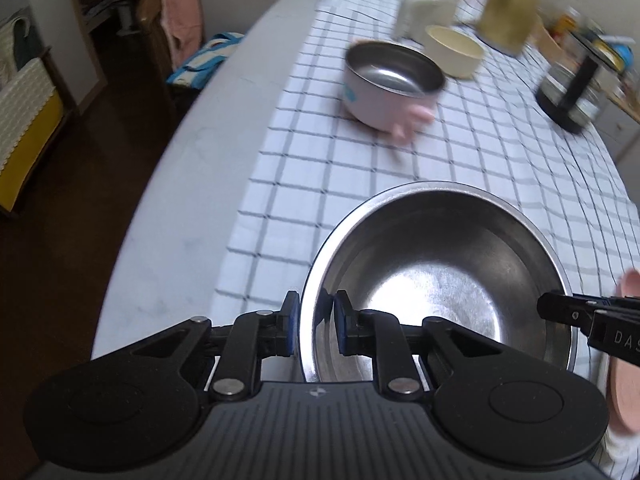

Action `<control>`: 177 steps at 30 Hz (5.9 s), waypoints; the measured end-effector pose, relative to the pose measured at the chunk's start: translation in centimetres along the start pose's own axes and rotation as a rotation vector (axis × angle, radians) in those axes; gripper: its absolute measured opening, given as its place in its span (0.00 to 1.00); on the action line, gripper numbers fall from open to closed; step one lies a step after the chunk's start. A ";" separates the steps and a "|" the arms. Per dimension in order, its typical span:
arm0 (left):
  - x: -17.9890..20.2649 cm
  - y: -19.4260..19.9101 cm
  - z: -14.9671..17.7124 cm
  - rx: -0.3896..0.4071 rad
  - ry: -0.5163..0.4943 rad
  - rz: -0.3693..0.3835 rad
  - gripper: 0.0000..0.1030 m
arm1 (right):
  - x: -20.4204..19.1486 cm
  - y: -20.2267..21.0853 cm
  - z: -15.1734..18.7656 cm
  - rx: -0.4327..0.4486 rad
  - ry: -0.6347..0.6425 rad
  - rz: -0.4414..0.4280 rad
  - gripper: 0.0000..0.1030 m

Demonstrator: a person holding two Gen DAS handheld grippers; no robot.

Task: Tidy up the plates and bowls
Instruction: 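Lift the steel bowl and carry it beside the plate stack, then lower the steel bowl onto the tablecloth and open both tools, then move both tools to the pink pot and close on its rim, then lift the pink pot and lower it into the steel bowl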

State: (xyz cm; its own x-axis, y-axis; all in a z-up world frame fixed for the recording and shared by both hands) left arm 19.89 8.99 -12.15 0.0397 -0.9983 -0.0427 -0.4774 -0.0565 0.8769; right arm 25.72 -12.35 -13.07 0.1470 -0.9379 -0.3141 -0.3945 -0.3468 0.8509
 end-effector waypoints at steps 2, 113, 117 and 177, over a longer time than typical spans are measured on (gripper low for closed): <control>1.0 0.3 0.7 -0.004 -0.025 0.015 0.17 | 1.0 0.9 0.9 -0.007 -0.025 0.006 0.11; -2.2 -7.7 -20.5 0.098 0.039 -0.115 0.73 | -3.9 -5.1 -18.5 0.143 0.216 0.019 0.96; -2.2 -9.7 -21.6 0.077 0.015 -0.139 0.73 | -3.9 -8.0 -19.9 0.108 0.203 0.037 0.91; 2.9 -2.2 -14.3 0.029 -0.080 -0.073 0.05 | -3.7 -2.0 -13.7 0.073 0.091 0.039 0.06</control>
State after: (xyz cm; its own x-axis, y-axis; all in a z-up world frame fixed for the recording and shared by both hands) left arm 33.61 6.47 -7.30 0.0056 -0.9893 -0.1455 -0.5013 -0.1287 0.8556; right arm 38.39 -8.11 -7.87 0.2110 -0.9477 -0.2393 -0.4664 -0.3128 0.8275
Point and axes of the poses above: each gripper's, at about its wrist camera, not at the fingertips, and y roughly against the way its jaws point, x to its right, z to its underside, the point moved 2 cm from there along -y, roughly the way its jaws point, and after that the axes turned 13 degrees about -y, right-handed, at the moved point
